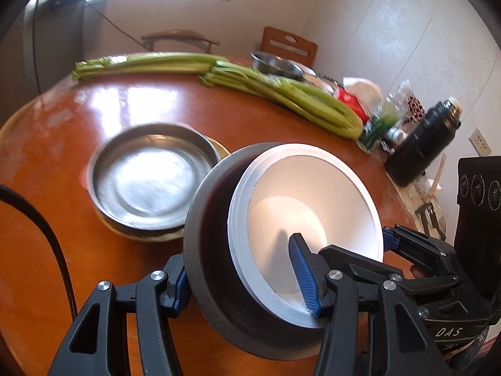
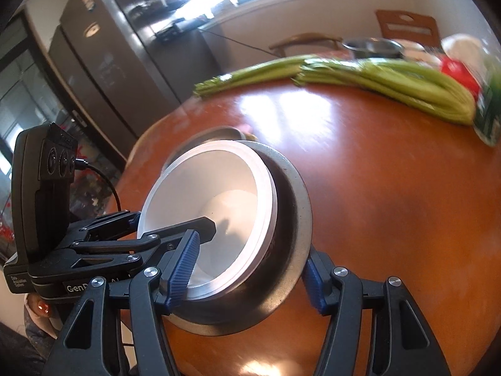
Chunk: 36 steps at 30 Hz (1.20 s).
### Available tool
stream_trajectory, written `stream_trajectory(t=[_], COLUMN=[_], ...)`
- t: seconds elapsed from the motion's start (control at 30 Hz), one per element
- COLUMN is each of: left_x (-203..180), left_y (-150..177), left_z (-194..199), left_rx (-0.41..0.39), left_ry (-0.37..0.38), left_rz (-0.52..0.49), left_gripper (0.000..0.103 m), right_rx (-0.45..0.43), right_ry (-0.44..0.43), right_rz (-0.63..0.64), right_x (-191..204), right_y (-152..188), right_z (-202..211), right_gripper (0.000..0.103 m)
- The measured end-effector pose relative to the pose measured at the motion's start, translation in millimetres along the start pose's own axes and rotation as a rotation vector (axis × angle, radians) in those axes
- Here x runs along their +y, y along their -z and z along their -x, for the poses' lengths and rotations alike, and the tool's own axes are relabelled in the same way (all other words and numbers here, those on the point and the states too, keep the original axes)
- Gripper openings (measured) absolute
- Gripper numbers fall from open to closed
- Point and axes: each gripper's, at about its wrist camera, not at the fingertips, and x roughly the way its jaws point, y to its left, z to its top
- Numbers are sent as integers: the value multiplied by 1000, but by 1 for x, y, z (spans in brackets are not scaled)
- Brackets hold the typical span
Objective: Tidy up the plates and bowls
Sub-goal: 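Lift the steel bowl with its nested bowls using the left tool, then carry the bowl stack with the left tool and lower it onto the steel tray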
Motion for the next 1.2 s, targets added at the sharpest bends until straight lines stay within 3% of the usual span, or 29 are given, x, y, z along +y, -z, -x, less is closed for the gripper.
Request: stream_trajectory(t=[0.6,0.9,1.2], left_x=[67,86,99], left_y=[-47,-64,-65], left_z=[35,30,3], left_rx=[-85,-94,-46], left_ry=[-46,-49,-46], left_rz=[36,60,83], left_gripper=[55,55,55], right_rx=[-34,-40,1], right_ry=[-39,-34,-30], right_rz=[90,104,78], right_x=[66,72,58], right_y=[-65,-83,-84], right_z=[-43,-59,-81], right_gripper=[64,63,63])
